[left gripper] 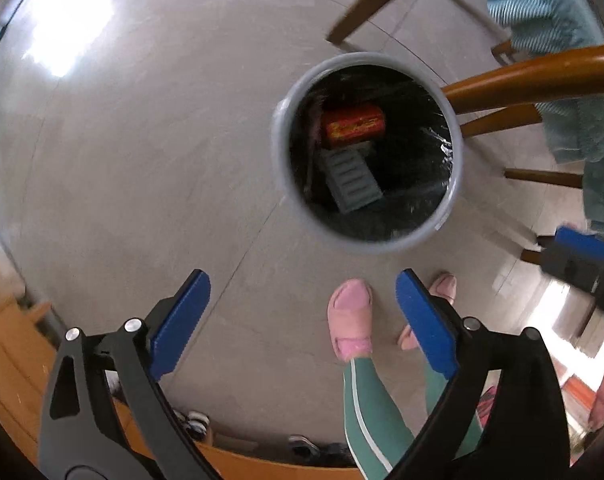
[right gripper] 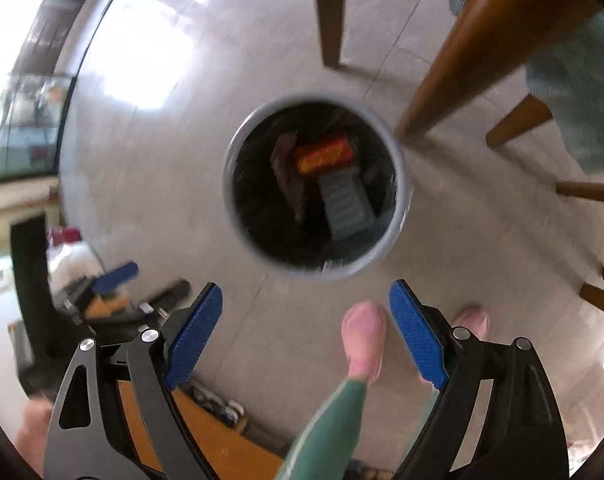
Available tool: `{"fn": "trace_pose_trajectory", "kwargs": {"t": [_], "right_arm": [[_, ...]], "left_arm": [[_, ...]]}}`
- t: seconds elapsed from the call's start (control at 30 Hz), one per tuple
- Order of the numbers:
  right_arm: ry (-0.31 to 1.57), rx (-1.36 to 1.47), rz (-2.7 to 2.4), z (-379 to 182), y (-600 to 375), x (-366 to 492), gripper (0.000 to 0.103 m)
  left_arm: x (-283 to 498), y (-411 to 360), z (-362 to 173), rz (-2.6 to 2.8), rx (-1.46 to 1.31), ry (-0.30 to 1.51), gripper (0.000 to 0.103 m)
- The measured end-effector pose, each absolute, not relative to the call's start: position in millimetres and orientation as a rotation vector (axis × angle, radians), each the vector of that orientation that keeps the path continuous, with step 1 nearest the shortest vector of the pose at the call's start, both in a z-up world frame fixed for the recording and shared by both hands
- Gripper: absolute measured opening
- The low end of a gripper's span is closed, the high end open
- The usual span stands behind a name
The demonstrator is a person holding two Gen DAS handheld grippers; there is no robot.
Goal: Collect trash
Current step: 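Return both open tools to the table, then grasp the pink box with the left tool while the right tool grasps the clear plastic tray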
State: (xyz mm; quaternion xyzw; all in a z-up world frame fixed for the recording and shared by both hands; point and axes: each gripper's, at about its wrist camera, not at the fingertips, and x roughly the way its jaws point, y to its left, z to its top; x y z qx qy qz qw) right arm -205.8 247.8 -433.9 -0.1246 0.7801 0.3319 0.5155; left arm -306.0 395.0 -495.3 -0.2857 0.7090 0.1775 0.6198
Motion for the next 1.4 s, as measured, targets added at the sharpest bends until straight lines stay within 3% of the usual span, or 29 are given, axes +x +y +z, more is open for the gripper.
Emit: {"fn": "trace_pose_trajectory", "kwargs": {"t": [0.13, 0.33, 0.5, 0.63, 0.93, 1.3, 1.4], "right_arm": [[1.856, -0.307, 0.924, -360, 220, -241, 0.085], [1.692, -0.149, 1.027, -200, 150, -230, 0.085], [1.467, 0.007, 0.927, -85, 68, -162, 0.085], [1.340, 0.094, 0.784, -41, 1, -113, 0.087], [1.263, 0.353, 0.492, -35, -141, -10, 0.087], [1.396, 0.573, 0.346, -111, -232, 90, 0.084], [1.430, 0.606, 0.355, -122, -230, 109, 0.076]], "left_arm": [[-349, 395, -415, 0.452, -0.681, 1.556, 0.096], [-368, 375, -246, 0.389, -0.612, 1.388, 0.096], [-316, 335, -139, 0.229, -0.549, 1.224, 0.096], [-249, 283, -85, 0.050, -0.437, 1.131, 0.096], [-97, 127, -32, -0.254, -0.297, 1.046, 0.096], [58, -6, -65, -0.304, -0.078, 1.118, 0.096], [84, -18, -79, -0.308, -0.089, 1.150, 0.096]]}}
